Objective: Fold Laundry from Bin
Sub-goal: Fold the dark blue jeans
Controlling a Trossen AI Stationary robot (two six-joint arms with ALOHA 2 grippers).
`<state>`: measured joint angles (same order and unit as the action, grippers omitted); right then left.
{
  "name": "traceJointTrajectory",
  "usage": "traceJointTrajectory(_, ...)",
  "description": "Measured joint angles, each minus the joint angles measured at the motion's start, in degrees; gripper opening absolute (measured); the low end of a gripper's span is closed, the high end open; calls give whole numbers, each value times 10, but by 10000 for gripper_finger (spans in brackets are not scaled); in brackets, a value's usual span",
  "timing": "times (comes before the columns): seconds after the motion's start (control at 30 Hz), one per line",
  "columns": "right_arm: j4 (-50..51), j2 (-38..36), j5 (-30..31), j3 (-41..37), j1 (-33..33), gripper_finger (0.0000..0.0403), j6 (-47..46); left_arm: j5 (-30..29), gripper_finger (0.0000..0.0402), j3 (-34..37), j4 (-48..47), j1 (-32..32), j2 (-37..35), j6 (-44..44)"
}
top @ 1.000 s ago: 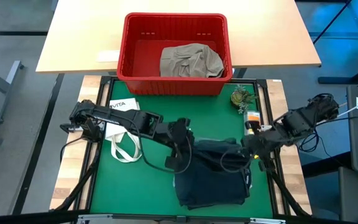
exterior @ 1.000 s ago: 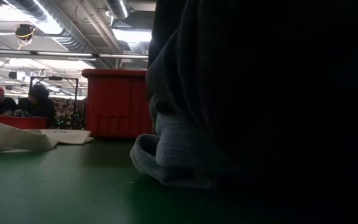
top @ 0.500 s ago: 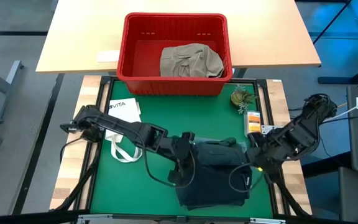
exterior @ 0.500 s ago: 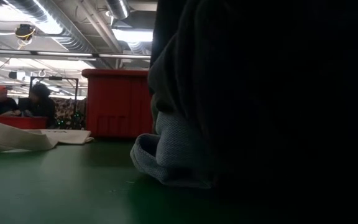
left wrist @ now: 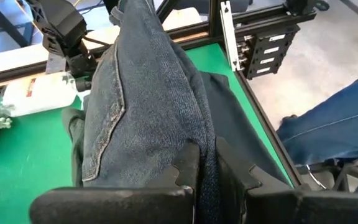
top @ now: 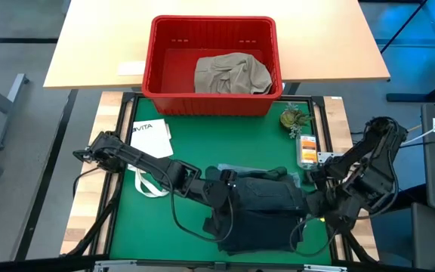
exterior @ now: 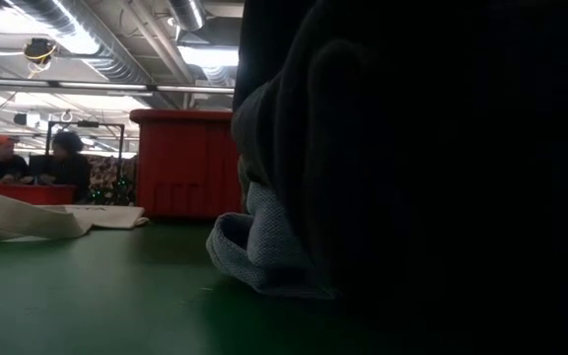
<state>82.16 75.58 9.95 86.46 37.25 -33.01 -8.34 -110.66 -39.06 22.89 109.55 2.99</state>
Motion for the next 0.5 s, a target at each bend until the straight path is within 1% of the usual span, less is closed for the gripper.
traceJointTrajectory(0.17,4,12,4,0,-1,12,-26,16,25,-1,-8,0,22,5)
traceJointTrajectory(0.5,-4,64,-29,0,-1,12,-27,45,25,-1,-10,15,53,12)
